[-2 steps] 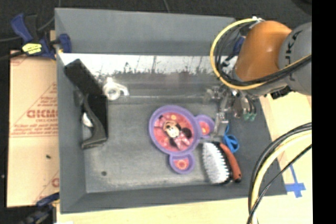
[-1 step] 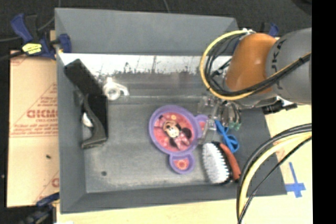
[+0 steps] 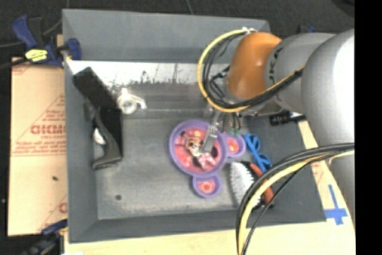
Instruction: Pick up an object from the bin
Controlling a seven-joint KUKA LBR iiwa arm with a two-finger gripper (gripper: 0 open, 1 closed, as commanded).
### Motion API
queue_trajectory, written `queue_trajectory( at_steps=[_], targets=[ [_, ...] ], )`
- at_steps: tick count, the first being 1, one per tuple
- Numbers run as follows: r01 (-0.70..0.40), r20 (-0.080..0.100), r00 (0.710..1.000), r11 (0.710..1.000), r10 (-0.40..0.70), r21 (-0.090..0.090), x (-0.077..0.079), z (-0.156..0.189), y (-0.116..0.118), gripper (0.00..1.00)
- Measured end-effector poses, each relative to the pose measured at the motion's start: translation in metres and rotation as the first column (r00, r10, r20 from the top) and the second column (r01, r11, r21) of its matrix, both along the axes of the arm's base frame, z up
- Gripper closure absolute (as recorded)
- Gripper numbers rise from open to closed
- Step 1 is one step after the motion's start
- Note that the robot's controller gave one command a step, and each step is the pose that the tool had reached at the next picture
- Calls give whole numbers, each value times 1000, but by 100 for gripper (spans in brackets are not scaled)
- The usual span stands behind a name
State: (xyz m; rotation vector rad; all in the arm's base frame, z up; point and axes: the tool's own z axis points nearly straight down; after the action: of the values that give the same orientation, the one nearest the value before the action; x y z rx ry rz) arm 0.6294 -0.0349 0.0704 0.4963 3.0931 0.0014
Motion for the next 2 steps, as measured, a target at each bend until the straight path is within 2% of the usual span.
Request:
queue_trajectory(
  at_steps=[1,2],
  targets=[
    [31,13,999,1000,-31,-3,-56,2,-28,100],
    [31,13,999,1000,-31,-3,-56,2,-28,100]
  ],
)
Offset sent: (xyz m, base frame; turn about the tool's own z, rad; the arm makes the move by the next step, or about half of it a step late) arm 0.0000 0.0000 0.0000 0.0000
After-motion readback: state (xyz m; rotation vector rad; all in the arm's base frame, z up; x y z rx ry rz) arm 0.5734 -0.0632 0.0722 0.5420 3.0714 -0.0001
